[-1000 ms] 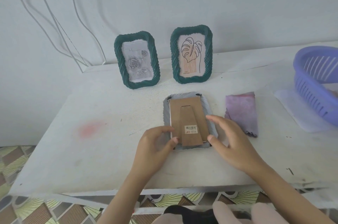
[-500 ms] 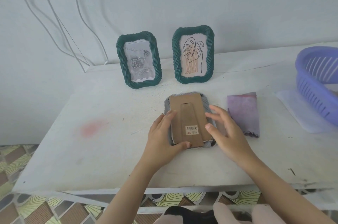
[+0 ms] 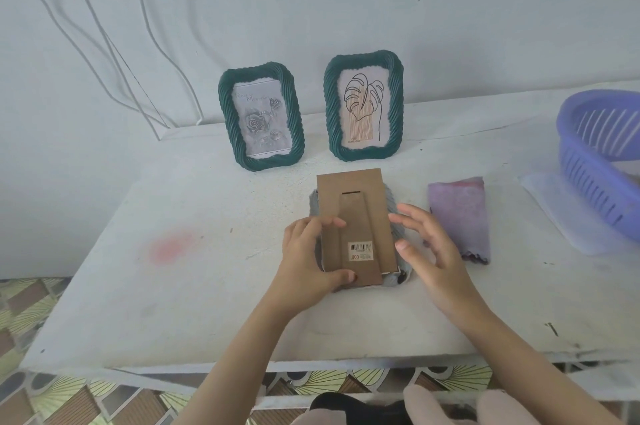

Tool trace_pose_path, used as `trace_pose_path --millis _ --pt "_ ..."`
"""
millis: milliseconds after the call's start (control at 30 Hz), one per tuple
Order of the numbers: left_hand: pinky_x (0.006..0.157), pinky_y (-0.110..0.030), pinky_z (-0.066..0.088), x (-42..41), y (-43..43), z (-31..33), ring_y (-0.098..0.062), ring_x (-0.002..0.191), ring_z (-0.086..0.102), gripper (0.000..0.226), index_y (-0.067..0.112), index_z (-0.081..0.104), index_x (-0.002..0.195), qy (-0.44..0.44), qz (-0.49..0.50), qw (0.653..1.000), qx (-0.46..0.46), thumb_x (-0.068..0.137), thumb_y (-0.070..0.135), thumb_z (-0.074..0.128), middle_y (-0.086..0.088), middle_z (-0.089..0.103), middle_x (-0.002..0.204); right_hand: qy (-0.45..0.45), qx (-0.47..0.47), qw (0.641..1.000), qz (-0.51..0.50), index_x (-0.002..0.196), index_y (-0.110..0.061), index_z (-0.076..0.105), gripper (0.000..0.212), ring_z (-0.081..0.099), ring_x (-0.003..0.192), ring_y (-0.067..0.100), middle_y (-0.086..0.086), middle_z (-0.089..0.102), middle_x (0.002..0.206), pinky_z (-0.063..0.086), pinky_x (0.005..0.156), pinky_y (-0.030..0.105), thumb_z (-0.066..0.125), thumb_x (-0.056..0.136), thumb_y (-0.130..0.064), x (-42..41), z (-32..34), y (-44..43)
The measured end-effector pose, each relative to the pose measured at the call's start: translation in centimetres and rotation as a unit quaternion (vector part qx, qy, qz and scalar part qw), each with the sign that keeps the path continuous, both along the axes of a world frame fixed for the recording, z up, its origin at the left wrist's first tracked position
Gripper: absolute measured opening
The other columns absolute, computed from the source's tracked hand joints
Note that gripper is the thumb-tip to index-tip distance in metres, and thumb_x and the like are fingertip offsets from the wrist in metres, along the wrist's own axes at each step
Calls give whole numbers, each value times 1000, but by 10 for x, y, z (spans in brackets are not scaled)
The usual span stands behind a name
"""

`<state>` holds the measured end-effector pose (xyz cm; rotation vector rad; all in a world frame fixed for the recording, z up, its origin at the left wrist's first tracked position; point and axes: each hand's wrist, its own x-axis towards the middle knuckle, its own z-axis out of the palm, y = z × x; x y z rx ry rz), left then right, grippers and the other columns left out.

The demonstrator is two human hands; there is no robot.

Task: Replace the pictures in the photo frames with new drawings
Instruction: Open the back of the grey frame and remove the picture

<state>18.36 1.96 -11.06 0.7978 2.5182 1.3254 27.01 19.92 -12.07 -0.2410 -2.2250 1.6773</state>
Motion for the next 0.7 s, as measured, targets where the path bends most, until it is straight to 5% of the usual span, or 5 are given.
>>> trace_pose_path --millis 233,467,600,700 --pt "93 -8 30 -2 0 3 -8 118 37 66 45 53 105 -47 10 997 55 61 5 81 10 50 119 1 -19 1000 5 125 -29 49 49 47 119 -4 -16 59 122 28 87 -2 54 77 -40 0 -1 0" --pt "66 -28 55 -5 -8 16 -17 91 65 61 24 58 112 -177 33 966 187 58 -2 71 -8 69 100 -12 -13 1000 -13 122 -31 51 42 48 117 -7 -15 59 121 31 87 0 52 80 -38 1 -4 1" --pt "51 -25 50 -16 -27 28 -14 71 66 61 17 57 111 -211 52 945 244 55 -6 66 -6 71 81 -28 88 995 -32 120 -29 52 38 42 110 -18 -20 55 118 28 90 -1 60 86 -13 -2 -7 1" --pt "50 -24 50 -27 -51 34 -15 69 67 63 13 56 113 -225 59 942 243 55 -7 64 -5 73 78 -33 160 986 -33 121 -21 56 41 44 108 -10 -17 55 115 26 90 -2 62 83 -7 -4 -10 0"
